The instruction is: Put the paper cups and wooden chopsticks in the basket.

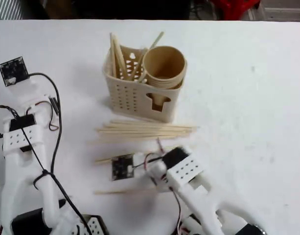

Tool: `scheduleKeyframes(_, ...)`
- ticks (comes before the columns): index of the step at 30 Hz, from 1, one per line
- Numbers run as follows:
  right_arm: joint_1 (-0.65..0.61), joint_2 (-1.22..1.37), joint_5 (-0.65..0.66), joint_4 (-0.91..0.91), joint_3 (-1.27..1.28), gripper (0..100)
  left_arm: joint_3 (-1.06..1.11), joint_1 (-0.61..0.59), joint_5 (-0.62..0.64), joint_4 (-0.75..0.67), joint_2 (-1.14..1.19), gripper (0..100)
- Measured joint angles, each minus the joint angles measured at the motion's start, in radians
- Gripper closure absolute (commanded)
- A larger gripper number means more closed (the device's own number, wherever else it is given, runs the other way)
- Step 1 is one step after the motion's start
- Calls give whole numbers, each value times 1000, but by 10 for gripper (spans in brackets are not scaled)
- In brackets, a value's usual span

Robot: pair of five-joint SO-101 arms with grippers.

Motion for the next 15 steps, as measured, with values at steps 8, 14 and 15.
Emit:
scheduleKeyframes(8,-127,0,-144,-17,0,779,0,0,0,0,0,876)
scheduleKeyframes(14,-173,61,-150,-92,8,779,0,0,-40,-46,0,876)
scheduleKeyframes(15,-170,81,-146,-114,8,779,0,0,-54,-48,0,877)
